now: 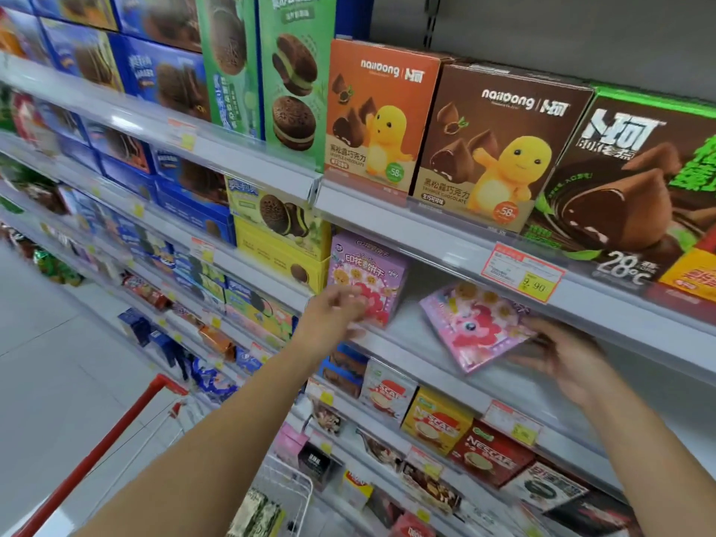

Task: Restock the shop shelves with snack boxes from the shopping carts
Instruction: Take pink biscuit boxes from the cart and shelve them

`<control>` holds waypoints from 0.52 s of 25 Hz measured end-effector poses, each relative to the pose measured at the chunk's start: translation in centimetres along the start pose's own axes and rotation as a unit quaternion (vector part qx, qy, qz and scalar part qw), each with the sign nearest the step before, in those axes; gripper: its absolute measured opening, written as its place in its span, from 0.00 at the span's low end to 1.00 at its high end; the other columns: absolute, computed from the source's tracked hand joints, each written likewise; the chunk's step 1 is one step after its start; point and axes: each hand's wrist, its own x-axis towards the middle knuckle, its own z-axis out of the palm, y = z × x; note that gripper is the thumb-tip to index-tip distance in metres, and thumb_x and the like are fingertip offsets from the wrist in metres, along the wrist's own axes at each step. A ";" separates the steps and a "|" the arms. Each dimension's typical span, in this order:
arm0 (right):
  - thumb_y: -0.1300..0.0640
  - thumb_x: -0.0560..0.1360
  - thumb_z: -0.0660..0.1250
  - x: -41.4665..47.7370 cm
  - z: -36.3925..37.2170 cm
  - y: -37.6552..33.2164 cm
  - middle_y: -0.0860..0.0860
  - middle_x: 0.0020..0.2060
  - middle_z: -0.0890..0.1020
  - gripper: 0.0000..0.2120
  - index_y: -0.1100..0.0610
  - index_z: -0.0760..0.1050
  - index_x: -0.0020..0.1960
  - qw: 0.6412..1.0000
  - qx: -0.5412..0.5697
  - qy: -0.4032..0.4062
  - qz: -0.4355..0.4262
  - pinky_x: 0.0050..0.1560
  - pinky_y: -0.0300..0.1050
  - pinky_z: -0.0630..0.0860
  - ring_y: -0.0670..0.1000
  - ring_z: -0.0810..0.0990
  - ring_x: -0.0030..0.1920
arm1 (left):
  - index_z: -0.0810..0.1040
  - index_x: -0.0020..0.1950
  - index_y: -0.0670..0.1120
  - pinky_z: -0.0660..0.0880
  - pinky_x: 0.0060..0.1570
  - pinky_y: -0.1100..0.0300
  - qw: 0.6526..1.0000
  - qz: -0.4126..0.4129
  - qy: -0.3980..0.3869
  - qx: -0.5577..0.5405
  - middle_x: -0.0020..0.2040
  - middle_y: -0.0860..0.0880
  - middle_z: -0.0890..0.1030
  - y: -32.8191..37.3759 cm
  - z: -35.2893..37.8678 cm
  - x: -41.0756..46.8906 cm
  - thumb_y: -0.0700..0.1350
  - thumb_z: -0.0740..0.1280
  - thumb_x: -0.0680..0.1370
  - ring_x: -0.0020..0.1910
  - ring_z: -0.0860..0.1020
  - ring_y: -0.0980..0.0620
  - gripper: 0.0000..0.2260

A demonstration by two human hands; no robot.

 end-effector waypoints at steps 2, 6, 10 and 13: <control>0.45 0.52 0.83 1.9 0.7 -0.4 0.54 0.39 0.85 0.29 0.57 0.79 0.46 0.999 -0.017 0.011 -0.026 0.34 0.48 0.83 0.54 0.84 0.38 | 0.77 0.61 0.50 0.77 0.52 0.56 0.962 0.159 0.103 0.195 0.54 0.49 0.76 0.2 -1.6 1.0 0.43 0.64 0.81 0.54 0.79 0.48 0.09; 0.56 0.81 0.61 7.2 5.1 -0.4 0.59 0.54 0.81 0.13 0.62 0.74 0.60 0.992 -0.095 0.013 -0.083 0.58 0.60 0.77 0.58 0.80 0.48 | 0.68 0.75 0.46 0.60 0.74 0.50 0.786 0.350 0.091 0.501 0.74 0.44 0.68 0.6 -2.6 2.9 0.50 0.58 0.82 0.74 0.64 0.45 0.22; 0.59 0.81 0.61 10.5 9.2 -0.3 0.63 0.56 0.81 0.11 0.63 0.76 0.59 0.981 -0.161 -0.050 -0.092 0.58 0.62 0.76 0.60 0.81 0.50 | 0.55 0.80 0.51 0.45 0.78 0.48 0.738 0.298 0.017 0.605 0.81 0.48 0.55 1.7 -2.4 4.1 0.60 0.51 0.83 0.80 0.48 0.48 0.27; 0.56 0.82 0.57 10.6 12.0 -0.1 0.58 0.45 0.83 0.10 0.56 0.76 0.47 0.978 -0.182 -0.089 -0.057 0.53 0.57 0.79 0.61 0.81 0.48 | 0.56 0.80 0.53 0.51 0.77 0.45 0.733 0.295 0.009 0.612 0.80 0.48 0.57 1.8 -2.8 4.5 0.62 0.47 0.81 0.80 0.51 0.47 0.29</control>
